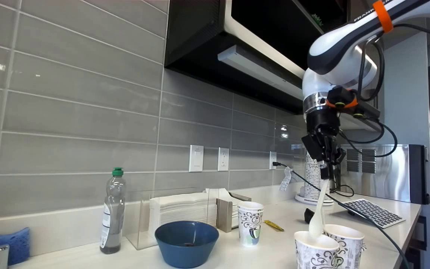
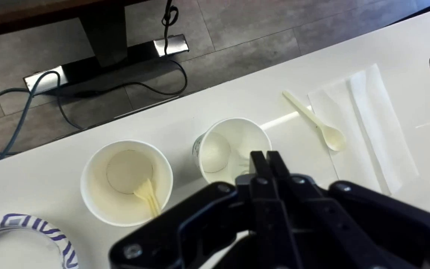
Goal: Remove the fork from the cup on the left and put it in the cup on the right then remove the spoon from the cup on the right and put it in the cup on the left.
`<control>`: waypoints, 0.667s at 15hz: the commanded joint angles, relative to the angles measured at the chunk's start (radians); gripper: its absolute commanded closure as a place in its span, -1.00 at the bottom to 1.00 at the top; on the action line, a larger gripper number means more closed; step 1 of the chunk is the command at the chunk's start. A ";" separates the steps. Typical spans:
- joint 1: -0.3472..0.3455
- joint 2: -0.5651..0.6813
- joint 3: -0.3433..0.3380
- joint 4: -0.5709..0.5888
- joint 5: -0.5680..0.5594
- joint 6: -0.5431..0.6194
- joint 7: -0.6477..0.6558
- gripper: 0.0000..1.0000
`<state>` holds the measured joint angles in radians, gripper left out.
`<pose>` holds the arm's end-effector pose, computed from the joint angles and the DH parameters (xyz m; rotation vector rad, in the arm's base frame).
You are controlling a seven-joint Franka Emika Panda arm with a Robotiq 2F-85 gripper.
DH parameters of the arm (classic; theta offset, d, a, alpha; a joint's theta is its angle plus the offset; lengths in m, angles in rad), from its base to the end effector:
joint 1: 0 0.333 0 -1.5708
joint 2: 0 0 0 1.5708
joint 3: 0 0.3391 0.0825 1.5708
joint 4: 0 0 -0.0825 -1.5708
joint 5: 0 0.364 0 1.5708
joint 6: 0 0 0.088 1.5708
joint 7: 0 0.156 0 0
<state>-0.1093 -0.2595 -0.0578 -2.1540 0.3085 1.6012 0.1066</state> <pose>0.4073 -0.0229 0.4769 -2.7496 0.4509 0.3996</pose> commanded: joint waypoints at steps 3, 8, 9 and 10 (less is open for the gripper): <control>0.025 0.094 -0.019 0.062 0.058 -0.020 -0.100 0.43; 0.018 0.045 -0.015 0.069 0.049 -0.035 -0.078 -0.13; 0.016 0.018 -0.015 0.066 0.043 -0.039 -0.065 -0.28; 0.013 -0.014 -0.015 0.060 0.038 -0.036 -0.050 -0.41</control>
<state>-0.0988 -0.1923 -0.0619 -2.0949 0.3479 1.5932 0.0233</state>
